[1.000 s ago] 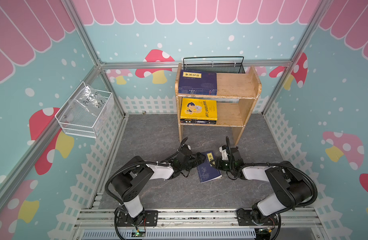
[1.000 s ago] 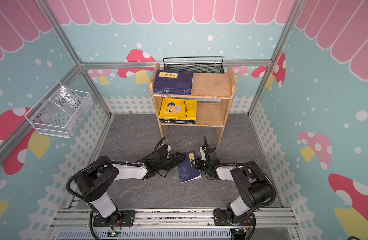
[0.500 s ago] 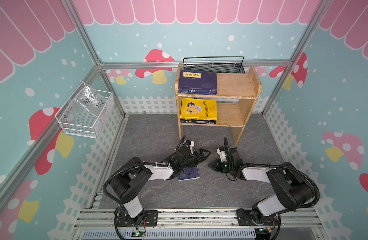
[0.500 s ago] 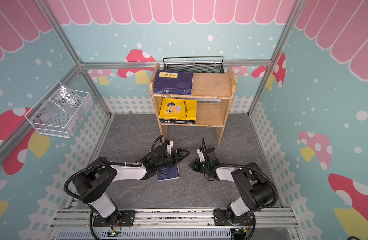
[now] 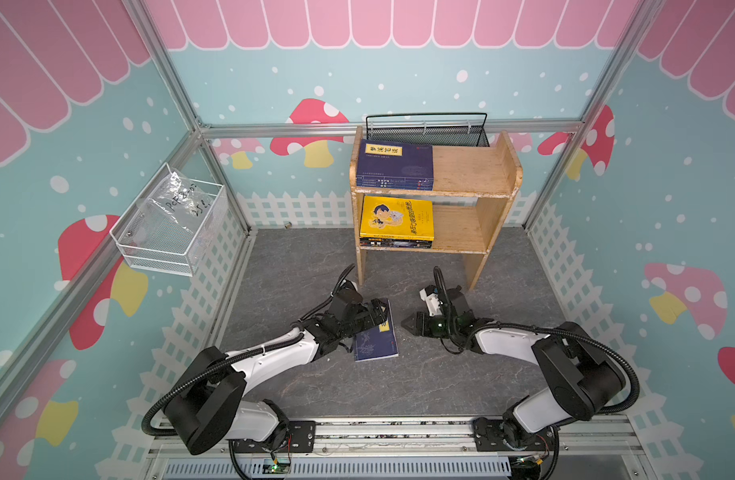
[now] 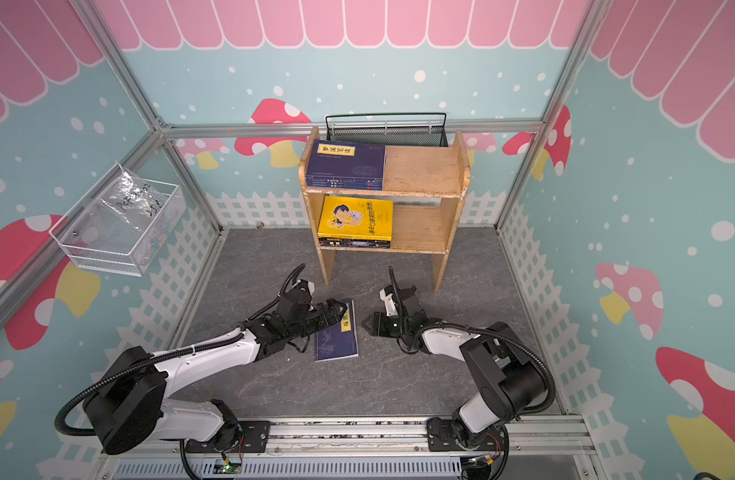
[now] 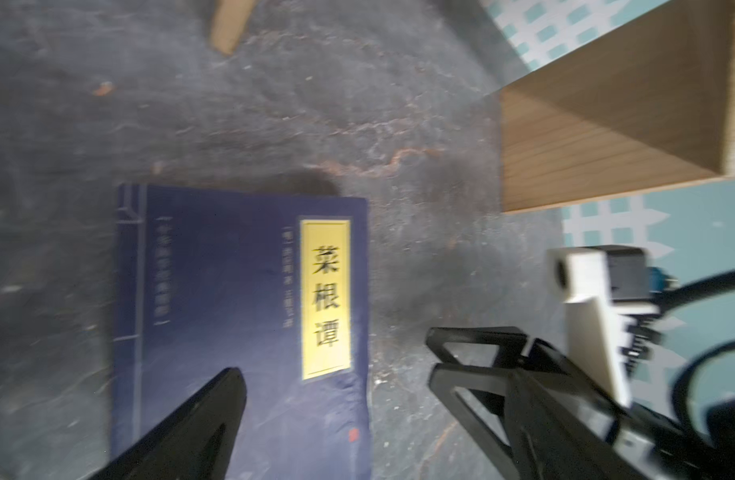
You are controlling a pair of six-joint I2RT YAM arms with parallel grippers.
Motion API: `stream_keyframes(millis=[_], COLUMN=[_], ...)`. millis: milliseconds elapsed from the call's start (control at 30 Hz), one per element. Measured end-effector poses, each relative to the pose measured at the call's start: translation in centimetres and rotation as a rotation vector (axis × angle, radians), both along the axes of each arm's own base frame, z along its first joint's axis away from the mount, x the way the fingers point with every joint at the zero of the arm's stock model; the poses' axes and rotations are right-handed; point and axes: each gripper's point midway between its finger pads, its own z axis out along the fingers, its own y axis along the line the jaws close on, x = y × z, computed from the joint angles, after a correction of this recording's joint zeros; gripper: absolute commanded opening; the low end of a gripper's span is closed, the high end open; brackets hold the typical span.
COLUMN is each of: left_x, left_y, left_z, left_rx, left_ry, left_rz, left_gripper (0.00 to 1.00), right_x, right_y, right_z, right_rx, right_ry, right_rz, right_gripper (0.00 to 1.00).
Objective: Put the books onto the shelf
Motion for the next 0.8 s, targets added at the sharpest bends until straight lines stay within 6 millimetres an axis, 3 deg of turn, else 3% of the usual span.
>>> stream_keyframes(millis=[167,533,800], left_x=[-1.2,-1.9,-0.7], left_y=[1.5,1.9,0.8], left_z=[-3.0,-5.7,-5.4], left_rx=[0.068,0.094,0.029], left_ry=[0.074,0.134,0.101], left_rz=[0.011,0.013,0.022], left_gripper=[0.98,0.98,0.98], right_x=[-0.2,-0.7,-0.8], right_y=[2.1,4.1,4.8], right_z=[-0.9,-2.0,-1.4], right_rx=[-0.010,-0.023,-0.008], right_ry=[0.016,0.043,0.043], right_rz=[0.047,0.089,0.103], right_gripper=[0.56,0.48,0.38])
